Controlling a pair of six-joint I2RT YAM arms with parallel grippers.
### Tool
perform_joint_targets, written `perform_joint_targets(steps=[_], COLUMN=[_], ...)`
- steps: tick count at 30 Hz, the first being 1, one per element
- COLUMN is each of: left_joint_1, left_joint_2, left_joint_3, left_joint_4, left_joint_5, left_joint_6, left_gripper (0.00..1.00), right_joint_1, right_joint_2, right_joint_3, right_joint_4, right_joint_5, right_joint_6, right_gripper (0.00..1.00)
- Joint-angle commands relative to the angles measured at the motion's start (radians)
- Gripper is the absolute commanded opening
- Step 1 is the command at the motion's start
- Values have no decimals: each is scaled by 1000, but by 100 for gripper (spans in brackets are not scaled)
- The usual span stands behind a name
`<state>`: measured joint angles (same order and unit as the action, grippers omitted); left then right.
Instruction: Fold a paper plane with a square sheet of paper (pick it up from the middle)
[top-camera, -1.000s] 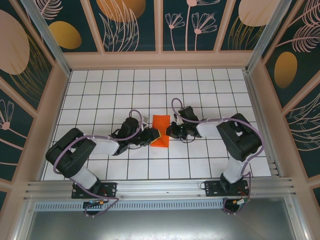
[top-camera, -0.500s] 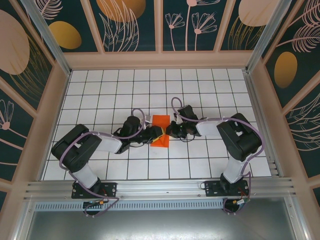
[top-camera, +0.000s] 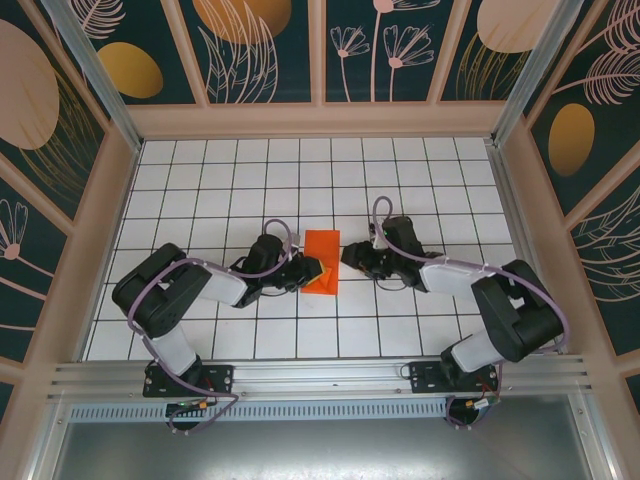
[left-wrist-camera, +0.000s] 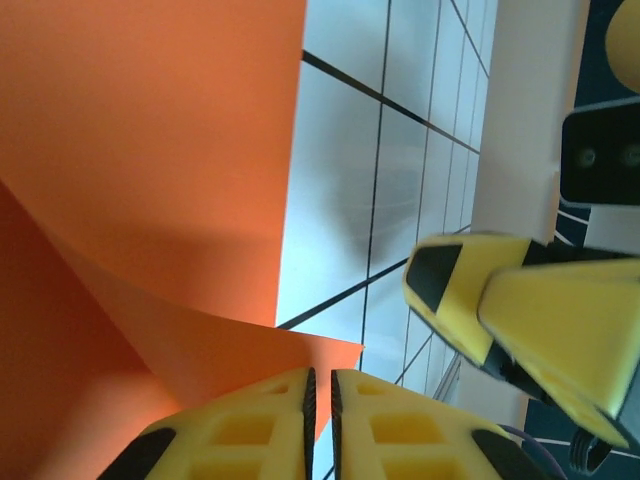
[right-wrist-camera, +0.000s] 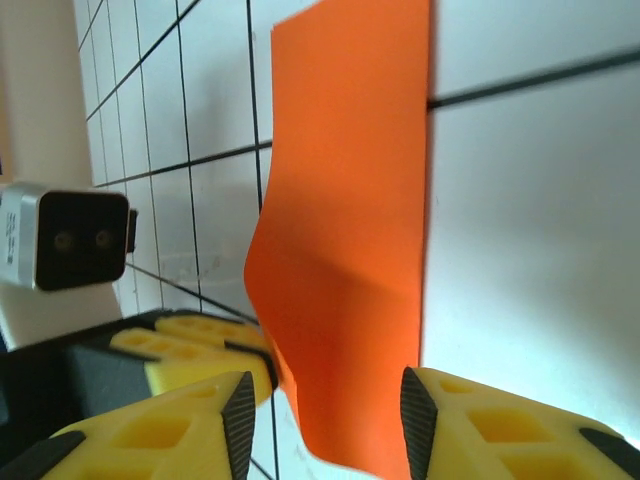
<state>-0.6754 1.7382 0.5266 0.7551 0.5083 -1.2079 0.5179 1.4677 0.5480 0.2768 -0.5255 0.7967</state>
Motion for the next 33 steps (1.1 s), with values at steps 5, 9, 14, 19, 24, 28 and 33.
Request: perform_joint_targets(steps=[5,9,14,19,24,28,33], left_joint_1=[-3,-2,-1,-2,-1,-1,-1], left_joint_2=[27,27,28,27,26,26,25], left_joint_3=[0,0,1,3,4,4,6], left_joint_4=[16,16,18,18,17,18,20], left_joint_5=[-14,-15,-17,-15,-15,-13,-12], left_joint_6=[6,7,4,2,0,0,-2], left_gripper=[10,9,8,7,6,5,4], right_joint_1=[17,24,61,64,68,69,73], right_joint_2=[-29,18,62,103,142,159,185], right_joint_3=[-68,-82,-74,-66,-57,-50,-33], right_joint_4=[197,277,315,319,332,340,354], right_joint_5=[-67,-83,-84,-86,-94,-102,-114], right_joint_6=[79,125,145,152,159,157,157], right_gripper=[49,48,45,44,41,39,35])
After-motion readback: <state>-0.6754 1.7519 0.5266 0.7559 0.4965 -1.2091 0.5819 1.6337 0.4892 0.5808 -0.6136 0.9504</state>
